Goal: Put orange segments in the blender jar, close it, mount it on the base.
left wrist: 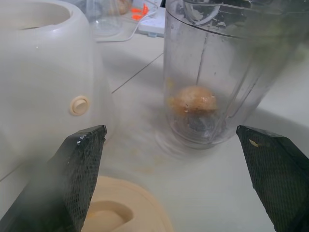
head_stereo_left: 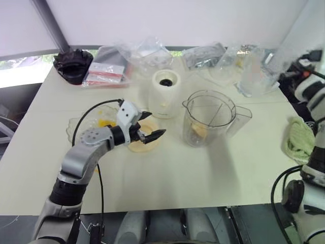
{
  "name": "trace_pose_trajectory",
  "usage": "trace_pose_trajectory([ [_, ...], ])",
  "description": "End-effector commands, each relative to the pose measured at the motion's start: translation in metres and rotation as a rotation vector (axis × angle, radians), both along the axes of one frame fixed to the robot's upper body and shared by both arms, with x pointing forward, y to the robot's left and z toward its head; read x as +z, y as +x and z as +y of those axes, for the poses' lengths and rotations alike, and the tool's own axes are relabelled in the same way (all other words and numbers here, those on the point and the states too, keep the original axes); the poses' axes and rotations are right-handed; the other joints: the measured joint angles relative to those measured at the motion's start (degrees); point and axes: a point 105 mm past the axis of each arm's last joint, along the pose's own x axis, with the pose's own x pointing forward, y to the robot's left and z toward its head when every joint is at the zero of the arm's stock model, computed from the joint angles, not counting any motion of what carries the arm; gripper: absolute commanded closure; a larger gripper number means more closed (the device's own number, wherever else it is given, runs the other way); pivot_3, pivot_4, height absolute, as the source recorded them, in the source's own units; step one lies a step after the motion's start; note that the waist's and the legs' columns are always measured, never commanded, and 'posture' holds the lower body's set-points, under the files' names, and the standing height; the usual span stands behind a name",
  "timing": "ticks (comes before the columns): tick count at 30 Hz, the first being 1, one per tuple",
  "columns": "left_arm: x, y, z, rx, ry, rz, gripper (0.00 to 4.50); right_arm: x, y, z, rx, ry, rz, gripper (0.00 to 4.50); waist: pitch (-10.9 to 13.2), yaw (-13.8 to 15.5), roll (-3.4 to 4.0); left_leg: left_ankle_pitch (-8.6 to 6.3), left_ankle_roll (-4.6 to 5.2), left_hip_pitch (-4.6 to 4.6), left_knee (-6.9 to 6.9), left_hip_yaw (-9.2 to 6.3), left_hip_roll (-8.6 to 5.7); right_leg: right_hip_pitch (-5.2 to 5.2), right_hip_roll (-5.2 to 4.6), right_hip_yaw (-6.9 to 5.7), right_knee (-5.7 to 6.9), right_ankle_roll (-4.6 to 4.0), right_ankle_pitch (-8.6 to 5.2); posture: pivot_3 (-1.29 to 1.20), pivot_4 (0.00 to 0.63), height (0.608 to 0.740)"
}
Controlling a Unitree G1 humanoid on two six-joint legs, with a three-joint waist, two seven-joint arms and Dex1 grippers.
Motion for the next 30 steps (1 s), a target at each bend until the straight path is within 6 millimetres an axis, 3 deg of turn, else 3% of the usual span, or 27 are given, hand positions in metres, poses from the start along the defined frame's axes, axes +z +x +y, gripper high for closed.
trace_pose_trajectory([
  [1,0.012,0.001,0.002,0.010,-0.001,-0.056,0.00,-0.009,-0.008,-0.022,-0.058,0.158,-0.045,4.45,-0.01,-0.14,0.01,0.00,0.00,0.00,-0.01,0.01,0.00,0.00,0.00,0.00,0.00,0.00,0.00,0.00,0.150,0.740],
  [5,0.013,0.000,0.005,0.018,0.005,-0.058,0.00,-0.034,-0.011,-0.045,-0.164,0.268,-0.055,4.45,-0.02,-0.35,0.05,0.00,0.00,0.04,-0.04,0.03,0.00,0.00,0.03,0.00,0.07,0.01,0.00,0.00,0.150,0.740],
  [16,0.014,0.000,0.005,0.017,0.012,-0.055,0.00,-0.101,-0.012,-0.078,-0.341,0.336,0.017,4.45,-0.05,-0.49,0.11,0.01,0.01,0.10,0.00,0.09,-0.05,0.01,0.06,0.01,0.17,0.01,0.00,0.00,0.150,0.740],
  [30,0.015,-0.001,0.005,0.024,0.014,-0.065,0.00,-0.150,-0.017,-0.097,-0.476,0.350,0.137,4.45,-0.06,-0.63,0.12,0.01,0.02,0.11,0.00,0.12,-0.05,0.01,0.07,0.05,0.17,0.00,0.00,0.00,0.150,0.740],
])
